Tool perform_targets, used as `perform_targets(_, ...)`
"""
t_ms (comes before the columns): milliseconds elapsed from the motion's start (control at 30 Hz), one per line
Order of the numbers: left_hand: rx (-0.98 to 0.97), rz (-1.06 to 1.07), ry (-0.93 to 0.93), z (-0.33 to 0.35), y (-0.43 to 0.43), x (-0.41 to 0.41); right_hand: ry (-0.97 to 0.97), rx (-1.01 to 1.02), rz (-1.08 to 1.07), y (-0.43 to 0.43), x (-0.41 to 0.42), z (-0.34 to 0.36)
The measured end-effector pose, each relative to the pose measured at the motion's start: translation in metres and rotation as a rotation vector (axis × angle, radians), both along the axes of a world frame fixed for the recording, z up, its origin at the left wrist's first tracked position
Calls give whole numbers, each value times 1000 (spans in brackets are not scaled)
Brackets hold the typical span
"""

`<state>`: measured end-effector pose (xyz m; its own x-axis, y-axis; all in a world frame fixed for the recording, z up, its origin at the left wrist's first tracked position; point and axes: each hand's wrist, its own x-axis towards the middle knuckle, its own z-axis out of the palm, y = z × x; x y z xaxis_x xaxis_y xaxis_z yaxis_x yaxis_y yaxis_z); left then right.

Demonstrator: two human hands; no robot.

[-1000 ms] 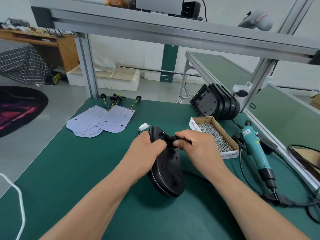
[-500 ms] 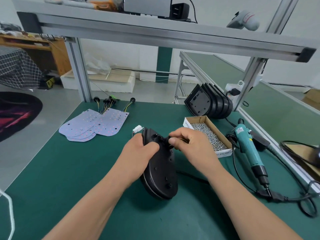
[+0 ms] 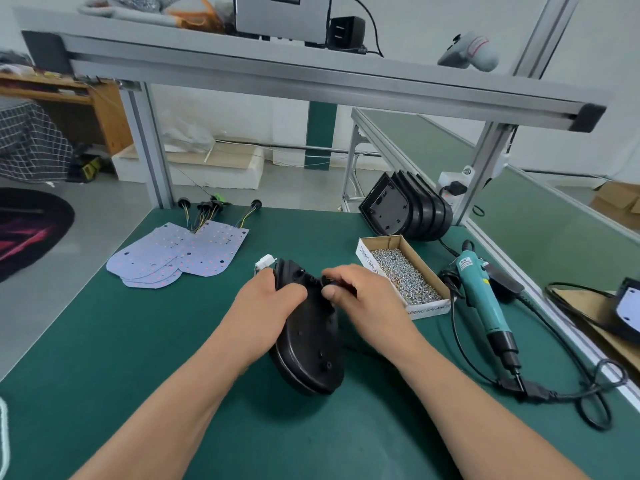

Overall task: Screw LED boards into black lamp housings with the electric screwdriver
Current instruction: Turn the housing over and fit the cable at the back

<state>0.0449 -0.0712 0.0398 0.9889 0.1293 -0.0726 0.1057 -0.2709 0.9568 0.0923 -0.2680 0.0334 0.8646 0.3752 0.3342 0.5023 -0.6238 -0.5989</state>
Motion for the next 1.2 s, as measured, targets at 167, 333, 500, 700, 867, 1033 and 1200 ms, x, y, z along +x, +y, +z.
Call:
perform_targets(167, -147, 6, 88, -4, 12, 1, 83, -171, 24, -16, -4, 1)
perform_targets(333, -152, 71, 90, -7, 25, 10, 212, -575, 59, -41, -11, 9)
perform_targets(500, -154, 82, 19, -10, 22, 10, 29, -662, -16, -23, -17, 9)
perform_targets(700, -232, 132, -185, -8, 0, 0, 177, -164, -101, -11, -20, 2)
perform_targets(867, -294, 212, -344, -6, -19, -2, 226, -11, -7, 10, -29, 2)
perform_targets(1033, -488, 156, -319, -4, -30, -10, 427, 113, 188, 16, -36, 13)
perform_targets(1200, -444, 55, -267, -6, -40, -10, 542, 292, 360, 15, -37, 9)
